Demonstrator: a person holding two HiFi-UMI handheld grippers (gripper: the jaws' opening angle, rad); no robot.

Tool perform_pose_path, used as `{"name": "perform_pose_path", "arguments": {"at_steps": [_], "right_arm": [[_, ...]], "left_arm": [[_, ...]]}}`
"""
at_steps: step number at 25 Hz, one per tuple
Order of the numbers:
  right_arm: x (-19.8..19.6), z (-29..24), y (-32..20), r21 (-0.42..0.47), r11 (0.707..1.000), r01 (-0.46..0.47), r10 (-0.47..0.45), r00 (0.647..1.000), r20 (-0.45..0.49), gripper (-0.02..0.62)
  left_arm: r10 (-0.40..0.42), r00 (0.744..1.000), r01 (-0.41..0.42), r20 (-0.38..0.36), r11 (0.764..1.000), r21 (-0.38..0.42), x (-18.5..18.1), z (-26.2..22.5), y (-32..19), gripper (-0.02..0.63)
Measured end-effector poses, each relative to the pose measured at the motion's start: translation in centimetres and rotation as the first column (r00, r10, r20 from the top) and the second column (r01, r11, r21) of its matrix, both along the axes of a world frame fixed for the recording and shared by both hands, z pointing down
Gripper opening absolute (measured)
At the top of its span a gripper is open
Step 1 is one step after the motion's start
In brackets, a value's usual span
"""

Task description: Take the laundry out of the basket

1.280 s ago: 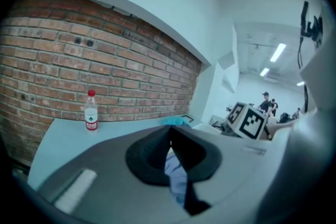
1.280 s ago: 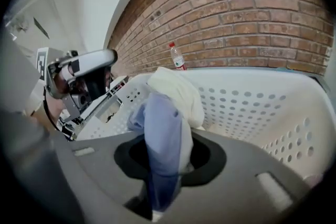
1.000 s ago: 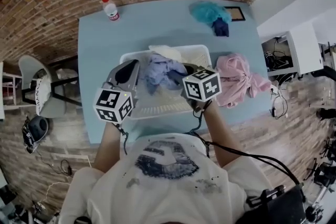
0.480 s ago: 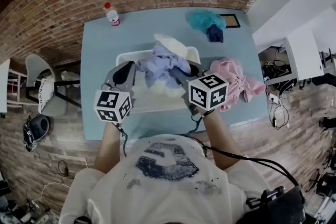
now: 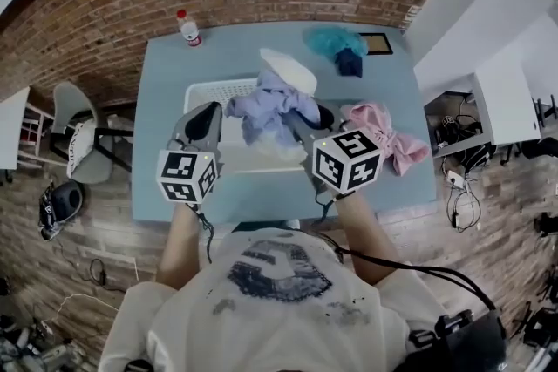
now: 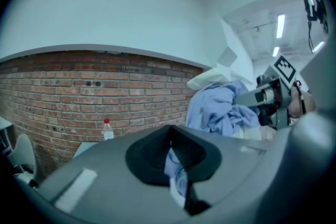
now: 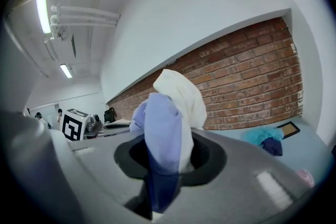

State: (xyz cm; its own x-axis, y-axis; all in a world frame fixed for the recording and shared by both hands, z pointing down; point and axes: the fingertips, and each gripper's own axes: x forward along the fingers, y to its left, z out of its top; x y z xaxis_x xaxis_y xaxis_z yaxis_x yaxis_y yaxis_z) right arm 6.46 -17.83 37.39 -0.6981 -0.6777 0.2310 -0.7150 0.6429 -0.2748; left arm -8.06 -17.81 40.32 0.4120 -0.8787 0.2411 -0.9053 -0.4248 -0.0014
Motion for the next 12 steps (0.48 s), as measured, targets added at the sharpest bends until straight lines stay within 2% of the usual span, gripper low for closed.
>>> {"name": "perform_pose_path", "arguments": {"at_steps": [7,12], "right_arm": [[1.6,-1.8,3.1,0.066,0.998,0.003,-0.003,1.0,-0.007,0.098],[2.1,-3.5,4.5,0.112,0.993,-0.038,0.037,0.999,0.01,0.098]], "left_arm": [[-0.032,0.999,0.032,0.003,0.999,0.034,1.5,-1.2,3.1,-0.009],[-0.022,1.0,0.022,-0.001,0.998,0.06,1.6,-2.2,4.0,-0.009]]}}
